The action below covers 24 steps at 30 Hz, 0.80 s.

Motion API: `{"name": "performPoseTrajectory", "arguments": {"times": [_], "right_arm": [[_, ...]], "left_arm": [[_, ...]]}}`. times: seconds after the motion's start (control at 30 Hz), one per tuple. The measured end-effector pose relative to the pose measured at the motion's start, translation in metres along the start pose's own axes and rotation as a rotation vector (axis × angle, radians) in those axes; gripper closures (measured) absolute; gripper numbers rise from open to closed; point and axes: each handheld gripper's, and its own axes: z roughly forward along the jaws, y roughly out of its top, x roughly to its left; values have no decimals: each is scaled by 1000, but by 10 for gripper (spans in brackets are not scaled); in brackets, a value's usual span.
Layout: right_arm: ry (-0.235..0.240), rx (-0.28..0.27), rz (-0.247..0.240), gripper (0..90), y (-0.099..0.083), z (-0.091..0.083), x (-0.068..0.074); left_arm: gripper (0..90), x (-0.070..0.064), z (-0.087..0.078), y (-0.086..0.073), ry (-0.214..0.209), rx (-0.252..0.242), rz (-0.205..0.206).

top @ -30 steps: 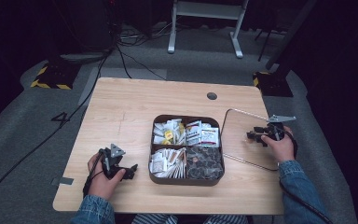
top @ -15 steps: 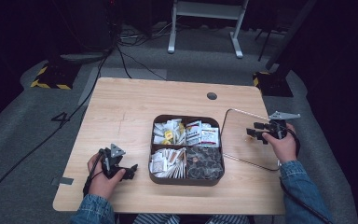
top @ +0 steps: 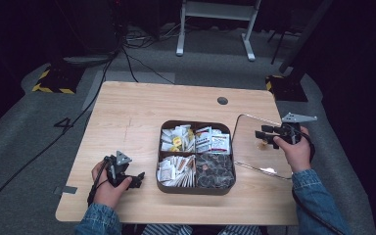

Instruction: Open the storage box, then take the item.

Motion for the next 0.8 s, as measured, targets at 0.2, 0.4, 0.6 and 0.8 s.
{"name": "performPoseTrajectory", "arguments": {"times": [0.2,0.4,0.6,0.8], "right_arm": [[31,-20,-25,522,12,-4,22],[74,-35,-52,511,24,-2,46],[138,-39,-73,482,35,7,69],[163,-37,-94,419,41,25,96]], "left_arm": [[2,0,0,0,0,0,0],[1,0,0,0,2,1,-1],[1,0,0,0,2,0,-1],[1,-1,0,0,2,0,-5]]}}
